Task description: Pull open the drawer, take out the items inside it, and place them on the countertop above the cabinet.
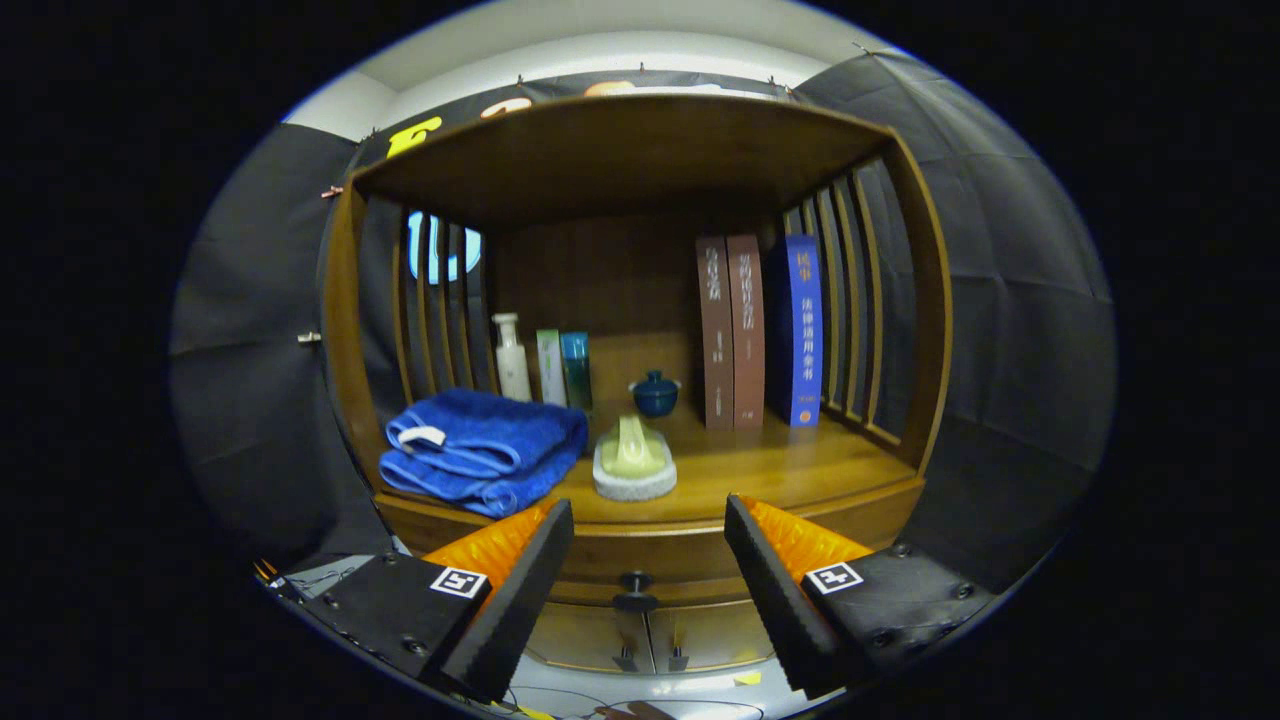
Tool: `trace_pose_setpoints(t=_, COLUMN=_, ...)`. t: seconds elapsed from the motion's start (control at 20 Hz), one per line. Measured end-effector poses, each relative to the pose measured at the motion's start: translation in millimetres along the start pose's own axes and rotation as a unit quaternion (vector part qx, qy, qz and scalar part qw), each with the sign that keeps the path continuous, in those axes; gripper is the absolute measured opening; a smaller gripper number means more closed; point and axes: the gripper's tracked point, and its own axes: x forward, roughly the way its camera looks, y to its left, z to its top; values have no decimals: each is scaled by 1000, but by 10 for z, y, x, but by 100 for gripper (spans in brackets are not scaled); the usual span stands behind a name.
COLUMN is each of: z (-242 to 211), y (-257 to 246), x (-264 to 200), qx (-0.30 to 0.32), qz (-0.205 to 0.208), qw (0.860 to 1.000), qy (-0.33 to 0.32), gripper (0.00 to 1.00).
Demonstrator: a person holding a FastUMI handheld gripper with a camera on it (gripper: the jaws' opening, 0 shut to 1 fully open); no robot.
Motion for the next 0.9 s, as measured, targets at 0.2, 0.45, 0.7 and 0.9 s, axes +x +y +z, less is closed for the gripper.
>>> trace_pose_setpoints(t=0.2, z=529, y=52, x=-331, qx=-2, qz=2, qw=1000, qy=-31, gripper=100)
trace_pose_setpoints(t=0.45, z=970, y=151, x=-696, qx=15, qz=19, qw=999, qy=-48, gripper=100)
trace_pose_setpoints(t=0.7, z=1246, y=176, x=-957, qx=7, qz=26, qw=998, qy=-57, gripper=99)
trace_pose_setpoints(t=0.9, z=1361, y=174, x=-1092, qx=3, qz=27, qw=997, qy=-71, gripper=99)
